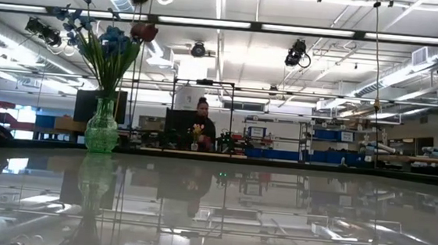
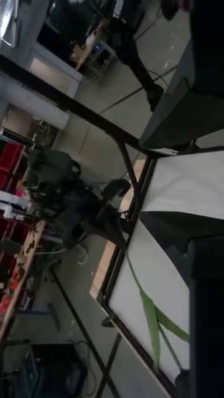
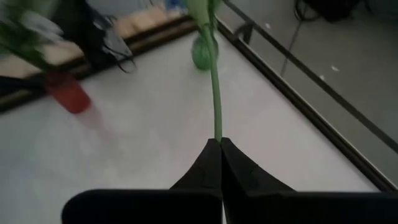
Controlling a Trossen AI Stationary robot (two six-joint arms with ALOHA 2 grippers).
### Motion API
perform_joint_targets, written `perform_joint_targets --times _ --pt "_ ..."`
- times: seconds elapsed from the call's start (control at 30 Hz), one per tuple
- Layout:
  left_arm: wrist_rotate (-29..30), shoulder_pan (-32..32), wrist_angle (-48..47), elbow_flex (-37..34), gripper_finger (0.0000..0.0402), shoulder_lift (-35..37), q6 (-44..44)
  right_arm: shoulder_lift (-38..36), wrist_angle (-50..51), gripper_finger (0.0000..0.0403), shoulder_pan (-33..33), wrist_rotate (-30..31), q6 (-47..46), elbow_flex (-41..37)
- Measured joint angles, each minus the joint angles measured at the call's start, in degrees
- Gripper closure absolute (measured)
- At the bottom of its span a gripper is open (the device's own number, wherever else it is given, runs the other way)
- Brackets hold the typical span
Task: Sort flowers into vase by color
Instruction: Put the black tulip into the red vase
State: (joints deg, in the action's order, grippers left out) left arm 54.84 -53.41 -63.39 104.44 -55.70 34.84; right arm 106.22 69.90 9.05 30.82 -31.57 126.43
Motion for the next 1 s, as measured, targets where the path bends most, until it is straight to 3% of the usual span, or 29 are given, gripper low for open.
perform_joint_targets --times 0.37,0.6,0.77,1.0 --pt "5.0 4.6 9.6 -0.1 0.0219 -9.4 -8.9 -5.7 -11.7 0.0403 6.6 5.9 5.4 0.0" --pt "4.3 13.6 12.2 -0.1 0.0153 -14.9 -7.6 -6.6 -20.9 0.0403 8.5 7.5 13.6 0.0" --pt "4.6 19.1 21.4 -0.1 0.0114 -16.3 -12.9 -6.7 -27.9 0.0403 10.1 7.3 20.0 0.0" --pt "0.8 20.8 40.8 -0.1 0.0113 -16.7 -30.3 -6.8 -33.5 0.0403 11.2 6.9 25.8 0.0"
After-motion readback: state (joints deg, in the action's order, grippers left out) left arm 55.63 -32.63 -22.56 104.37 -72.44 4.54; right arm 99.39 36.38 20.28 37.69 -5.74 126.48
